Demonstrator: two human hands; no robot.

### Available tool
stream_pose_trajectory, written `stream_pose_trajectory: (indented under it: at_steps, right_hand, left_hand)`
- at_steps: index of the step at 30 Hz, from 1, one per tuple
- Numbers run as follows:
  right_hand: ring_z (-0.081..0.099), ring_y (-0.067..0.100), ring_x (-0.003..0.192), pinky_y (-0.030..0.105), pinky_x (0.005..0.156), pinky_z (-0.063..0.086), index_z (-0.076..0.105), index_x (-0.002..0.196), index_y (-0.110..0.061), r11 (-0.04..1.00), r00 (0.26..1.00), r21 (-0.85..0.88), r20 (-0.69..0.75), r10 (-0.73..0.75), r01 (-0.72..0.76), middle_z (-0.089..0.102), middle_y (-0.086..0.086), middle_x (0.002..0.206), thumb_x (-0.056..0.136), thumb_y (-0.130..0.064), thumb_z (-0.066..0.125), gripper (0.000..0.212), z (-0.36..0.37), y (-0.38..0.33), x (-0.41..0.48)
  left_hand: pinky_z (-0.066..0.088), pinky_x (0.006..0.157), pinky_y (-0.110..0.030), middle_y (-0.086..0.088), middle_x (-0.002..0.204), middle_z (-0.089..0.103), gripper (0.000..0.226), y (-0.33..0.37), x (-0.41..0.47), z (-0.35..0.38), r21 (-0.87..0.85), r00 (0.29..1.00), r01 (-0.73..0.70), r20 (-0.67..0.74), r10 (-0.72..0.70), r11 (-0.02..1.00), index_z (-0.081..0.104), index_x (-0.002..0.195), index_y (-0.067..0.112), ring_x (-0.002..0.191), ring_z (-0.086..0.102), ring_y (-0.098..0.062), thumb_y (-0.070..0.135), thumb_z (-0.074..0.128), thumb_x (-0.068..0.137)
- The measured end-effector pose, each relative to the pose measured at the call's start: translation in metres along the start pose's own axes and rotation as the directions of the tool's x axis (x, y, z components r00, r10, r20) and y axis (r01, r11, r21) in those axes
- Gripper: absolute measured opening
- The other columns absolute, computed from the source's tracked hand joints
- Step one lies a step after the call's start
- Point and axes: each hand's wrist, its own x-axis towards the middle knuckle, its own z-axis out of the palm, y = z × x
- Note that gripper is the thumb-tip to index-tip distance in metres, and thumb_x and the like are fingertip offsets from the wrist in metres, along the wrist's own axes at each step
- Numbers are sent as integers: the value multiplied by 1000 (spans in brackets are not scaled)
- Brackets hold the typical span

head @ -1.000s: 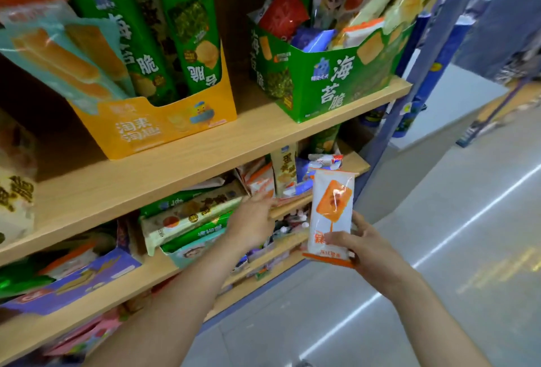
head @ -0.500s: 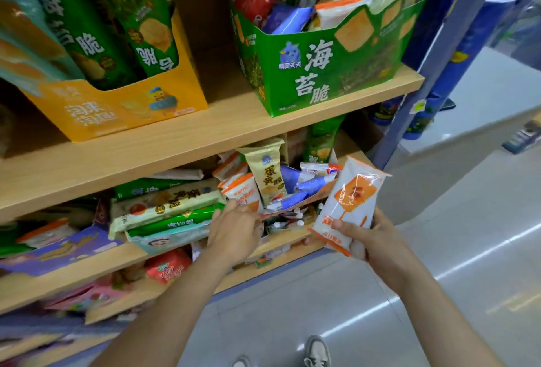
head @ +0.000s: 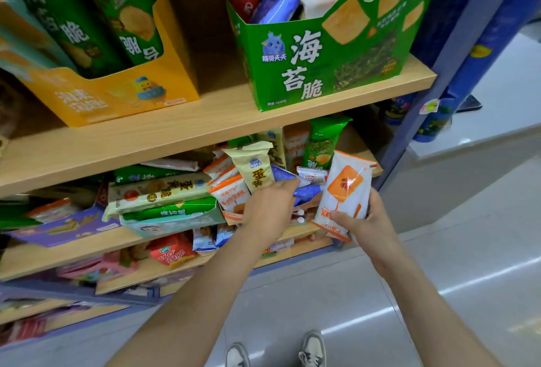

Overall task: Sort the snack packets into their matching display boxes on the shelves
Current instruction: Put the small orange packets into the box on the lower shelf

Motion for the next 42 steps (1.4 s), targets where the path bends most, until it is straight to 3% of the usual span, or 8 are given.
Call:
stream_pose_trajectory:
  at_steps: [5,13,18,23,27,31,36,42]
  right_hand:
    - [59,9,112,33,81,60,10,145,-56,975,982,-126,61,-178,184,46,-13,133,84,-8,75,102,-15,2,3]
    - [61,24,101,43,83,59,51,126,-52,906,988,-395,34,-151,152,40,4,115,96,-29,61,39,-18,19,15]
    - [56,13,96,24,78,52,58,125,-39,903,990,-408,5,-144,133,37,6,120,96,-28,61,32,-7,9,23]
    - [55,25,103,39,88,56,60,118,-42,845,978,-496,38,-206,197,36,5,121,89,-35,69,32,5,5,20]
    - [56,30,102,44,88,55,53,116,-48,809,968,-544,31,-247,224,35,3,117,85,-34,68,37,12,3,22]
    - [57,27,96,43,84,56,57,117,-47,828,962,-498,53,-268,258,36,-2,111,88,-24,63,37,20,-3,18]
    - [52,18,106,39,89,56,57,123,-42,836,947,-445,142,-288,321,36,3,122,93,-26,65,35,32,-2,12]
    - [47,13,109,24,88,48,55,128,-42,851,949,-422,166,-267,313,34,4,129,93,-29,66,39,35,-3,15]
  left_hand:
    - [52,77,-38,-2,142,38,59,14,27,10,101,997,5,81,-14,995,32,147,27,125,44,-26,23,59,95]
    - [53,83,-41,-2,130,48,43,23,58,10,222,983,-62,181,22,973,54,127,24,119,45,-25,21,68,87]
    - [53,77,-41,-4,112,60,14,23,53,6,157,992,-8,128,-12,987,64,105,14,100,59,-27,17,60,92]
    - [49,70,-36,-4,105,64,15,19,40,1,186,990,0,135,-26,982,63,103,16,98,62,-29,10,56,91]
    - [52,83,-39,-4,124,62,46,12,14,-18,127,984,-21,-170,43,992,65,119,16,112,51,-27,-1,69,76]
    - [46,92,-44,-12,137,52,55,-4,-21,-40,153,846,135,-532,-34,979,61,127,13,114,41,-29,3,74,75]
    - [45,88,-40,-9,130,55,67,-12,-31,-46,114,885,245,-431,-174,963,42,144,14,107,48,-27,20,72,84]
    - [38,82,-44,-5,111,59,36,-22,-26,-66,186,896,270,-407,-176,945,71,106,20,108,41,-27,26,81,73]
